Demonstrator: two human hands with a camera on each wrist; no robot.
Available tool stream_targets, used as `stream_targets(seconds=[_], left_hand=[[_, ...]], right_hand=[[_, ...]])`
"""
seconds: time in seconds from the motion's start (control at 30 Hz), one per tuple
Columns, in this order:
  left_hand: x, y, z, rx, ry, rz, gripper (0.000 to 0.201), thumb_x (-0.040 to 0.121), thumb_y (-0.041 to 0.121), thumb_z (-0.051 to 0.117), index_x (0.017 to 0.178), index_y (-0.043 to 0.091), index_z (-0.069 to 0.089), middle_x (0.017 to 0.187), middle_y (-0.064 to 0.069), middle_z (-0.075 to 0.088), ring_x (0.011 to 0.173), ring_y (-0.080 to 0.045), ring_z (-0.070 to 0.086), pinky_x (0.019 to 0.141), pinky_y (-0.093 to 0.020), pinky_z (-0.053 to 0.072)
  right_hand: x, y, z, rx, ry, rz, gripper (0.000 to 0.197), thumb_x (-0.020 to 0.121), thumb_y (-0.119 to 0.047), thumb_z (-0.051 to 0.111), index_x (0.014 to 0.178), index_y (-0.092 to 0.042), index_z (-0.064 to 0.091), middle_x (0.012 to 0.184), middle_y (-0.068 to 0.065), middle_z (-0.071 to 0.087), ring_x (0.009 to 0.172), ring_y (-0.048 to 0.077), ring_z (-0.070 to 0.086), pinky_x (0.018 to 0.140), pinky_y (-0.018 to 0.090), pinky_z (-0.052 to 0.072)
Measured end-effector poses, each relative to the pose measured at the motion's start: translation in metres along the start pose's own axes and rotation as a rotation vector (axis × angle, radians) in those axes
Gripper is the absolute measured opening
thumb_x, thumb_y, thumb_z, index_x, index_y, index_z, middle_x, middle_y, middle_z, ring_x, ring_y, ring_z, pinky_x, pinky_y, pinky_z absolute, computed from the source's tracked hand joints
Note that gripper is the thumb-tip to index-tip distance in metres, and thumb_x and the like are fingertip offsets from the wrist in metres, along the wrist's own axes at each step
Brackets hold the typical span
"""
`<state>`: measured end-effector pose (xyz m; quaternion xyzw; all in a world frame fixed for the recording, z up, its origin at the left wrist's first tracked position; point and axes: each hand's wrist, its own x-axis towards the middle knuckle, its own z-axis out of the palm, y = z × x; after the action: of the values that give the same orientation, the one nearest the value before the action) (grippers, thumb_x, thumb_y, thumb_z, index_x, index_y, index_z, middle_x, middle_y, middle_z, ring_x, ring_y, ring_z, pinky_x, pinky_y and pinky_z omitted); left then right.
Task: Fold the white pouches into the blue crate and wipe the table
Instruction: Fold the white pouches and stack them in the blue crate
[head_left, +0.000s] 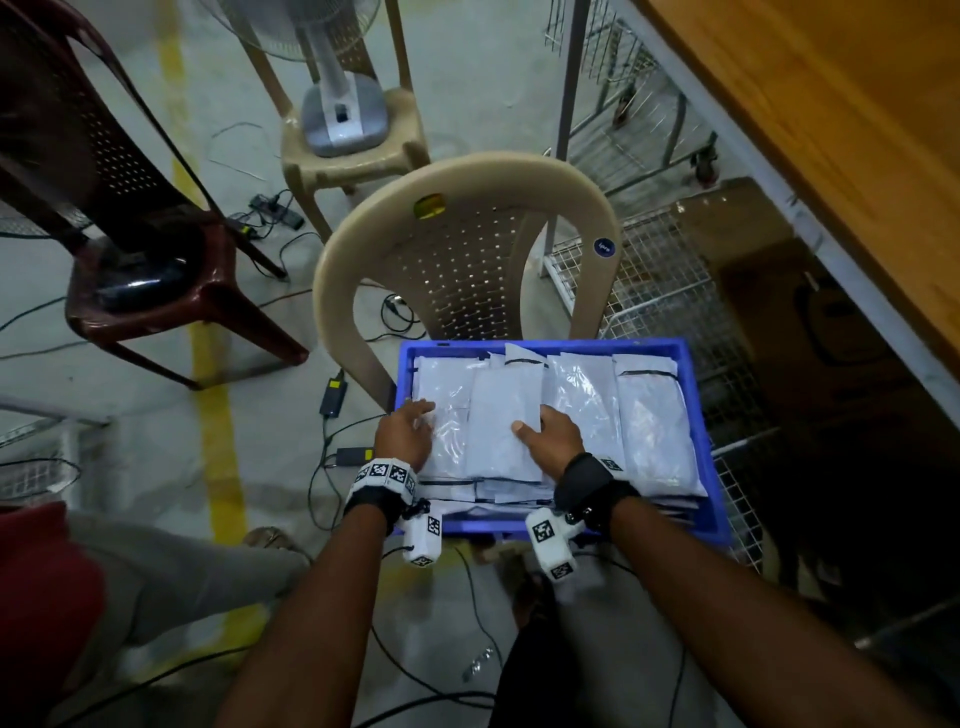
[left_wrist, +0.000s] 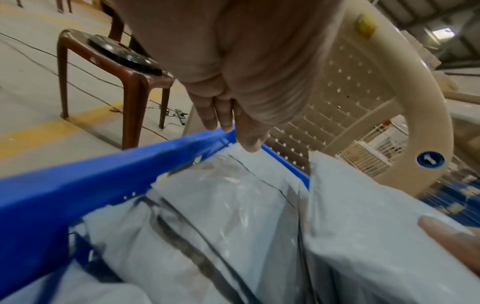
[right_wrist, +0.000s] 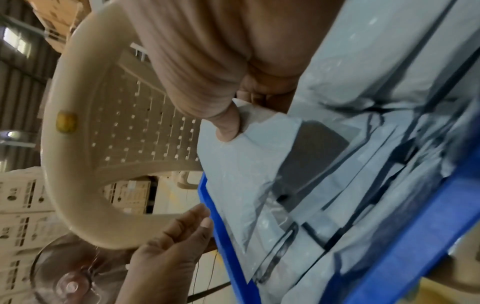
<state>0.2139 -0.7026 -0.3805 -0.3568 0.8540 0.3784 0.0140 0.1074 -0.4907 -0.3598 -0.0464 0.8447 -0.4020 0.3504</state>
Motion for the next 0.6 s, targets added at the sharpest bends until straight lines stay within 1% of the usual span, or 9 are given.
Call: stream_targets(seconds=[0.07,0.1,0.23,0.3,0.33,0.4,0.47,0.53,0.6], left_hand=[[-0.003,-0.003,-0.013,-0.013,0.073,-0.032,0.029,0.087,0.002,0.064,0.113,0.012,0.074,0.11,-0.017,0.073,0.104,-0.031,0.068,0.094,-0.032,0.051],[-0.004,-0.006,-0.017,-0.019,0.092,-0.033,0.03,0.087,0.001,0.063,0.112,0.012,0.075,0.109,-0.017,0.073,0.103,-0.031,0.069,0.093,-0.032,0.052],[-0.01,-0.013,-0.026,-0.02,0.065,-0.014,0.032,0.088,0.004,0.065,0.118,0.011,0.073,0.123,-0.01,0.069,0.117,-0.023,0.063,0.1,-0.026,0.045],[-0.013,-0.014,-0.02,-0.009,0.012,0.008,0.033,0.089,0.005,0.067,0.121,0.01,0.071,0.126,-0.005,0.066,0.123,-0.018,0.058,0.102,-0.023,0.042],[-0.012,-0.014,-0.017,-0.002,-0.03,0.04,0.034,0.089,0.004,0.067,0.122,0.01,0.07,0.131,-0.007,0.063,0.128,-0.02,0.055,0.106,-0.027,0.042],[-0.007,-0.017,-0.009,0.052,-0.15,0.11,0.039,0.09,0.003,0.065,0.128,0.009,0.065,0.144,-0.012,0.053,0.141,-0.027,0.042,0.113,-0.039,0.039],[-0.001,-0.019,-0.003,0.205,-0.231,0.169,0.046,0.093,0.004,0.061,0.138,0.01,0.057,0.154,-0.011,0.041,0.148,-0.028,0.028,0.117,-0.039,0.032],[0.006,-0.022,0.003,0.369,-0.231,0.241,0.051,0.094,0.007,0.06,0.144,0.009,0.05,0.158,-0.011,0.034,0.15,-0.03,0.023,0.119,-0.038,0.025],[0.013,-0.024,0.009,0.523,-0.25,0.293,0.054,0.096,0.013,0.057,0.148,0.011,0.042,0.161,-0.01,0.028,0.151,-0.03,0.017,0.121,-0.04,0.019]], right_hand=[[0.001,-0.018,0.015,-0.033,-0.015,-0.047,0.034,0.092,-0.027,0.063,0.119,-0.007,0.062,0.121,0.01,0.067,0.112,0.03,0.06,0.082,0.023,0.04],[0.004,-0.025,0.023,-0.044,-0.018,-0.066,0.035,0.091,-0.027,0.064,0.12,-0.007,0.061,0.12,0.01,0.066,0.112,0.03,0.06,0.083,0.024,0.04],[0.012,-0.04,0.044,0.017,0.026,-0.033,0.051,0.085,-0.021,0.071,0.133,-0.014,0.054,0.117,0.009,0.068,0.108,0.024,0.063,0.089,0.02,0.044],[0.011,-0.039,0.049,-0.04,0.064,-0.076,0.054,0.084,-0.017,0.072,0.135,-0.016,0.054,0.123,0.011,0.065,0.109,0.026,0.062,0.096,0.03,0.049],[0.011,-0.038,0.051,-0.133,0.053,-0.139,0.055,0.085,-0.017,0.07,0.137,-0.015,0.052,0.13,0.011,0.061,0.116,0.027,0.059,0.102,0.033,0.046],[0.013,-0.037,0.054,-0.363,-0.026,-0.297,0.061,0.089,-0.018,0.067,0.145,-0.013,0.044,0.148,0.01,0.046,0.135,0.027,0.043,0.112,0.032,0.033],[0.022,-0.037,0.059,-0.657,-0.123,-0.417,0.066,0.09,-0.019,0.063,0.15,-0.014,0.035,0.157,0.009,0.029,0.146,0.027,0.023,0.116,0.037,0.027],[0.033,-0.035,0.065,-0.894,-0.203,-0.466,0.066,0.092,-0.021,0.058,0.151,-0.016,0.029,0.16,0.01,0.019,0.15,0.029,0.009,0.119,0.043,0.02],[0.04,-0.032,0.069,-1.01,-0.256,-0.442,0.065,0.094,-0.023,0.051,0.153,-0.016,0.024,0.162,0.009,0.015,0.15,0.03,0.003,0.121,0.045,0.01]])
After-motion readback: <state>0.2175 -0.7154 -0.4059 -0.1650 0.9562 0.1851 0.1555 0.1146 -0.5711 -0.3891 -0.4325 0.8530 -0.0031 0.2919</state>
